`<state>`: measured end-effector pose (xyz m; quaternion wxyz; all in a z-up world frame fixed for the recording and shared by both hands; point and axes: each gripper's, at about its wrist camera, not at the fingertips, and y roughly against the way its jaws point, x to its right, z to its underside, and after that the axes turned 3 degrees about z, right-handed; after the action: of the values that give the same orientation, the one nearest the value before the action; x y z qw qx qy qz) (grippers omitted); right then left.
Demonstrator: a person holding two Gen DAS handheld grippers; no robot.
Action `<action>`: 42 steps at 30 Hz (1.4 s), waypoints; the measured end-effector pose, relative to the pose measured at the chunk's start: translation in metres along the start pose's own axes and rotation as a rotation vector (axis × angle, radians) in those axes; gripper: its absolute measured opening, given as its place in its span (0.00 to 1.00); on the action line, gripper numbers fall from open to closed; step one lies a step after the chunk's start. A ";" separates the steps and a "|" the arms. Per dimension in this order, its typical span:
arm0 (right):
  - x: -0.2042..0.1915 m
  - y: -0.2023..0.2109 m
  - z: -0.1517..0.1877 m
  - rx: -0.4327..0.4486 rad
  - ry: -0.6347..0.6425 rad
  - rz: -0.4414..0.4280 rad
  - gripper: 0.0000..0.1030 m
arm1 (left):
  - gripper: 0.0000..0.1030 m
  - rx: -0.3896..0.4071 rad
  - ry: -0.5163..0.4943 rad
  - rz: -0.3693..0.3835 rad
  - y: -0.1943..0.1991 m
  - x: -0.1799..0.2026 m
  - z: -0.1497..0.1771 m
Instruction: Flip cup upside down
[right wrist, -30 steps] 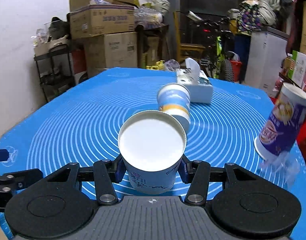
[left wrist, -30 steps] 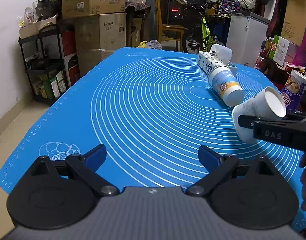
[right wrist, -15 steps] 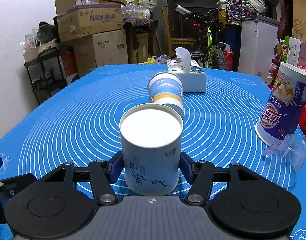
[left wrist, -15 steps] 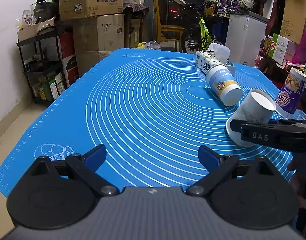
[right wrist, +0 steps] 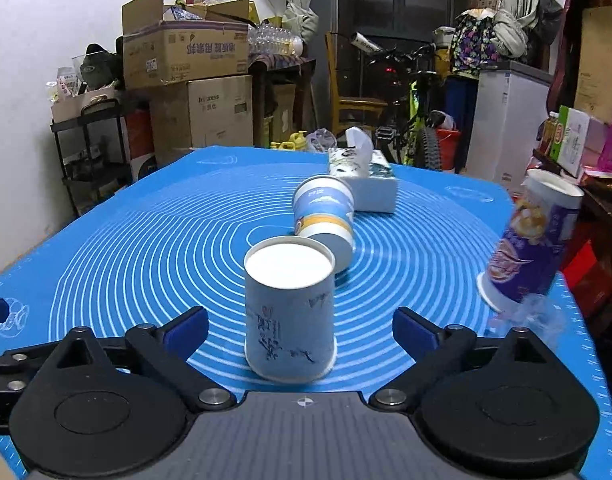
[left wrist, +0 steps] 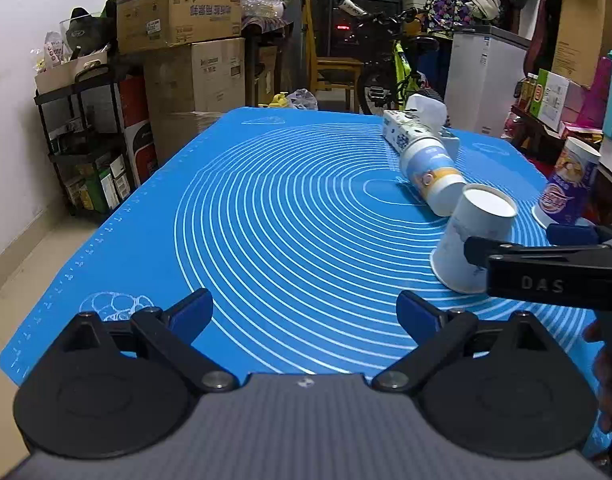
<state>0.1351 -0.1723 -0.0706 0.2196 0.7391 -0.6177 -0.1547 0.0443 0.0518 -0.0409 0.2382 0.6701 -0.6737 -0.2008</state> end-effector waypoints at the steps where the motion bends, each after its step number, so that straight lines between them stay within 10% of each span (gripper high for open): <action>1: 0.002 0.006 0.001 -0.001 -0.008 0.000 0.97 | 0.95 0.000 -0.002 0.003 0.002 0.001 0.001; 19: 0.031 0.114 0.035 0.019 -0.059 0.027 0.97 | 0.95 0.002 -0.052 0.039 0.034 0.036 0.017; 42: 0.038 0.132 0.048 0.007 -0.044 0.044 0.97 | 0.95 -0.010 -0.081 0.044 0.046 0.045 0.028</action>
<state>0.0069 -0.2347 -0.0415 0.2067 0.7226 -0.6390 -0.1639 -0.0094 0.0069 -0.0342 0.2184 0.6453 -0.6963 -0.2259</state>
